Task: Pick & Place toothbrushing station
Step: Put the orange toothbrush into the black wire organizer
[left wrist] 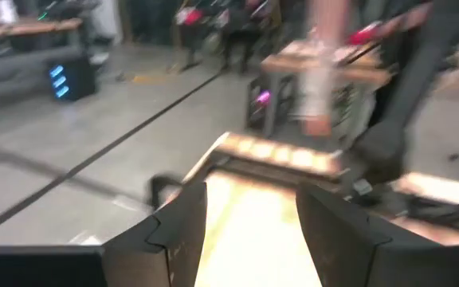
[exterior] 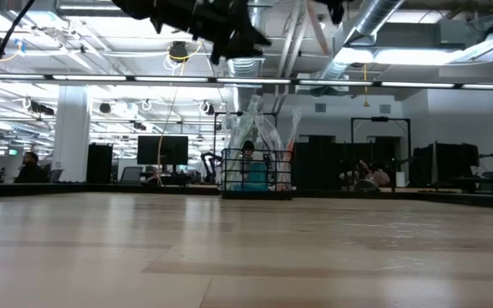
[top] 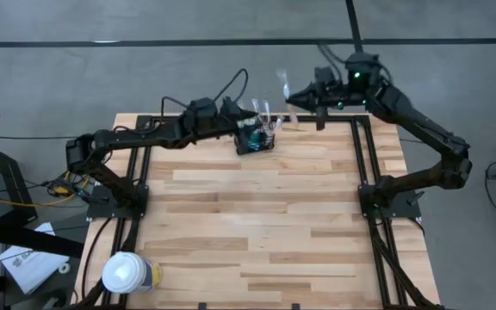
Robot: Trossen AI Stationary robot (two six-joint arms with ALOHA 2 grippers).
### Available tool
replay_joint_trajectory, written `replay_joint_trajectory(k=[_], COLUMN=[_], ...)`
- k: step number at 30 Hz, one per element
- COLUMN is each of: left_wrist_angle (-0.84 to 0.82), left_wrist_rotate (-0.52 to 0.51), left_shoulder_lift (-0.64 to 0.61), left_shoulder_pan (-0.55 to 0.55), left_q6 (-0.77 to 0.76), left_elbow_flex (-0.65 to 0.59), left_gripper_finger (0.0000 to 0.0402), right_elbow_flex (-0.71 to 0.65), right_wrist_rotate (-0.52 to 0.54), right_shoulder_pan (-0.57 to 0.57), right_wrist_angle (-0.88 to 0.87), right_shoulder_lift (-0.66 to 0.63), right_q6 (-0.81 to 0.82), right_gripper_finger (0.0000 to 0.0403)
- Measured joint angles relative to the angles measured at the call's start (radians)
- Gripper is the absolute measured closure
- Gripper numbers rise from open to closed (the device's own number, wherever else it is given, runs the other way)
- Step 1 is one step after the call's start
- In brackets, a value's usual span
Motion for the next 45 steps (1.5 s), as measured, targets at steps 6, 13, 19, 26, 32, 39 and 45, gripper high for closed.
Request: replay_joint_trajectory(k=[6,13,19,26,32,39,45], left_wrist_angle=[-0.083,-0.081,-0.08,-0.073,-0.071,-0.066,-0.066], left_wrist_rotate=[0.04,0.158,0.209,0.234,0.295,0.323,0.346], left_shoulder_lift=[0.0,0.0,0.0,0.0,0.0,-0.001,-0.001], left_shoulder_pan=[0.118,0.197,0.224,0.234,0.251,0.256,0.256], left_q6=[0.005,0.004,0.008,0.008,0.015,0.029,0.042], left_elbow_flex=[0.0,0.0,0.0,0.0,0.0,0.0,0.0], left_gripper_finger=[0.023,0.0243,0.0251,0.0254,0.0257,0.0259,0.0259], right_elbow_flex=[-0.233,-0.683,-0.824,-0.829,-0.748,-0.605,-0.583], right_wrist_rotate=[0.039,0.265,0.66,0.854,0.864,0.857,0.868], right_shoulder_pan=[0.031,0.054,0.182,0.266,0.24,0.226,0.204], right_wrist_angle=[0.14,0.645,0.811,1.074,1.218,1.095,0.999], right_shoulder_lift=[-0.061,-0.213,-0.182,0.08,0.267,0.313,0.314], right_q6=[0.091,0.37,0.406,0.405,0.407,0.31,0.281], right_gripper_finger=[0.0403,0.0403,0.0403,0.0403,0.0403,0.0403,0.0403])
